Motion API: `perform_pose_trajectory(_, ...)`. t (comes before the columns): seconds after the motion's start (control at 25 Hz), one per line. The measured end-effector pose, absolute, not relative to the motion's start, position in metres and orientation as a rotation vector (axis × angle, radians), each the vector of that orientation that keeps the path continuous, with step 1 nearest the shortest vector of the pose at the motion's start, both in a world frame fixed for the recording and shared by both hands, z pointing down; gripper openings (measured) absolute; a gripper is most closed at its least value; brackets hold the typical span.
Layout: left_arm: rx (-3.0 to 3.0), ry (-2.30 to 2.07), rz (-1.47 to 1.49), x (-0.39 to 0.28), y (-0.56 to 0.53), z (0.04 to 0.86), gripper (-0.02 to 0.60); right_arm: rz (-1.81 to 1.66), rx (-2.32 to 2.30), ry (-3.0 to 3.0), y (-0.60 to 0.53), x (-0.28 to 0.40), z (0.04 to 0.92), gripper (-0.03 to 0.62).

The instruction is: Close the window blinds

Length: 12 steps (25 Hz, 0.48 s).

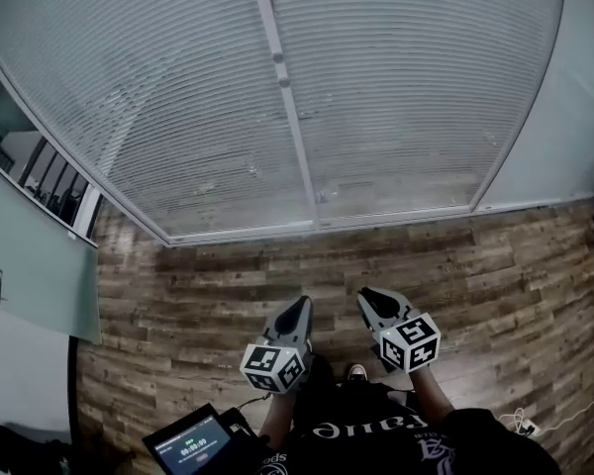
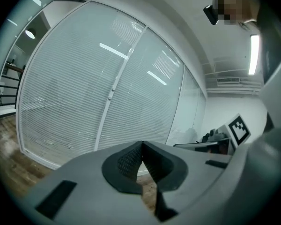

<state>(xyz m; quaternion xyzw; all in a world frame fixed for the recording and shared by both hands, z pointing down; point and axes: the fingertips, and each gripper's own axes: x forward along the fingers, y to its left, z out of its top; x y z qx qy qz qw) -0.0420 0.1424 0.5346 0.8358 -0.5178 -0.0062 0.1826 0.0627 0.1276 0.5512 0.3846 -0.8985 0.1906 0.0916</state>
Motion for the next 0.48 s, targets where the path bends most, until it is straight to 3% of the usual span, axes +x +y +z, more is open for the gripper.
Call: perform_pose_trajectory(0.48,2.339,-1.538,-0.042,-0.067,0.197,0.518,0.006,0.519,1.044,-2.727,0.18,0.026,0.531,0.052)
